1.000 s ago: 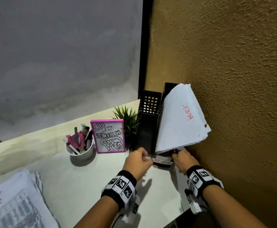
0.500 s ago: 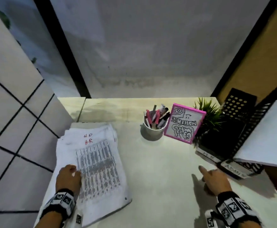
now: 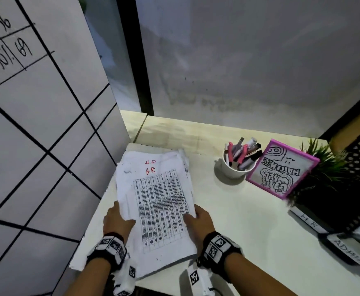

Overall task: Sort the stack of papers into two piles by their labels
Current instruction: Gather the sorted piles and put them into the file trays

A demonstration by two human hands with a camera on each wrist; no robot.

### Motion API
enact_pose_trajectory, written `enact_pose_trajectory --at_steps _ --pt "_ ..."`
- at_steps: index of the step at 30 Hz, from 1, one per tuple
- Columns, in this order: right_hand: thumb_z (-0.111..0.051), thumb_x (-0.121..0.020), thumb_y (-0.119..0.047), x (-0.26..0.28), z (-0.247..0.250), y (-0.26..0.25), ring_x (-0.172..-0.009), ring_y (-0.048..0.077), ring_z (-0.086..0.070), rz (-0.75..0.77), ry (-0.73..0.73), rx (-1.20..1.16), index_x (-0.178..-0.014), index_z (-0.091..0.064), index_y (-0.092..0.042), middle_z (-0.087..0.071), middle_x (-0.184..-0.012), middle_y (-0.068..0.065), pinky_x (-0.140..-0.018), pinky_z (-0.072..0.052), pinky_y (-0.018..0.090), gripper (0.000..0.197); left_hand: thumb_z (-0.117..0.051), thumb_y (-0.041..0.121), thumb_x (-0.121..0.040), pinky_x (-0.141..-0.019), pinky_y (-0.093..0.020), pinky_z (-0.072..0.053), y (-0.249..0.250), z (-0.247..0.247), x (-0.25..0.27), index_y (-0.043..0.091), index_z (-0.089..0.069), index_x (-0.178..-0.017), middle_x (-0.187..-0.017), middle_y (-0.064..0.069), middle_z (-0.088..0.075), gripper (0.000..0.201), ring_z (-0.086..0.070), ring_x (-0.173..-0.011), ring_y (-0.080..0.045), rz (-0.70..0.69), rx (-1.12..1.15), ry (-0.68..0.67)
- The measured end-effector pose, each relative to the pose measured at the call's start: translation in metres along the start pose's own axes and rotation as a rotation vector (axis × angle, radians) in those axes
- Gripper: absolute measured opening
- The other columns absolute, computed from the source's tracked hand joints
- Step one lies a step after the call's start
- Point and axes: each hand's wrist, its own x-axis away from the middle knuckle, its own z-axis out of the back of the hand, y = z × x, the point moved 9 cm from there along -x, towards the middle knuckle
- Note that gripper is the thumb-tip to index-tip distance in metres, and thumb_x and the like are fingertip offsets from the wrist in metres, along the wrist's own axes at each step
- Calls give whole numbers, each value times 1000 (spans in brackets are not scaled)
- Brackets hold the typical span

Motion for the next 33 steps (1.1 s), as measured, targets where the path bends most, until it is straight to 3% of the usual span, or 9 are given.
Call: enact_pose_trajectory --at_steps 3,6,9,12,15,18,20,26,33 --pt "-54 -78 -18 -2 3 6 -79 24 -64 -45 9 -64 -104 -67 -11 -70 -94 9 -74 -53 31 30 -71 6 -71 -77 -31 -45 8 -23 16 11 -53 -117 -102 -12 -62 50 -61 -99 -33 -27 116 -74" --pt "-59 -68 0 6 18 17 -63 23 -55 -161 -31 -106 -85 -64 2 -62 -72 15 -61 -45 33 18 -81 33 -59 -81 -35 -50 7 -33 17 16 -57 -110 -101 -4 -64 58 -63 -95 -29 -52 252 -123" --pt "-70 -51 0 13 27 41 -46 19 -45 -285 -137 -58 -77 -60 2 -48 -52 10 -54 -39 30 27 -80 6 -72 -76 -28 -44 24 -34 23 13 -52 -106 -96 1 -59 44 -60 -95 -26 -96 317 -140" --pt "-73 -49 -6 18 47 43 -61 26 -54 -306 -64 -179 -87 -66 10 -57 -65 18 -61 -45 34 42 -73 -12 -73 -66 -27 -46 40 -49 34 9 -54 -110 -90 -2 -63 47 -61 -92 -30 -93 402 -300" --pt "-68 -68 6 24 69 29 -68 31 -59 -252 -8 -288 -90 -66 5 -66 -74 22 -65 -50 38 22 -73 -10 -74 -63 -30 -53 41 -61 47 -2 -63 -111 -86 -10 -72 40 -68 -79 -29 -21 525 -425" --pt "-52 -70 27 27 86 15 -74 37 -65 -194 -63 -317 -101 -66 5 -69 -85 30 -75 -56 53 40 -82 4 -58 -63 -33 -56 55 -59 66 1 -65 -111 -88 -11 -75 56 -71 -80 -30 -71 586 -497" --pt "-52 -68 30 33 101 -6 -65 30 -66 -93 -66 -299 -101 -66 3 -70 -78 22 -62 -58 39 45 -79 11 -53 -68 -31 -57 75 -47 74 8 -65 -110 -94 -7 -75 59 -71 -88 -27 -191 611 -463" --pt "-64 -68 26 58 139 -81 -79 25 -69 249 24 -217 -90 -66 -4 -73 -84 10 -64 -56 27 37 -74 -13 -71 -77 -38 -59 148 -5 110 -5 -61 -111 -98 -17 -72 43 -71 -89 -30 -452 843 -331" --pt "-80 -66 8 90 140 -98 -95 21 -71 379 48 -349 -102 -68 -11 -76 -98 5 -82 -58 39 43 -80 10 -74 -87 -34 -56 176 1 139 -7 -60 -112 -106 -8 -72 46 -68 -101 -16 -652 833 -364"
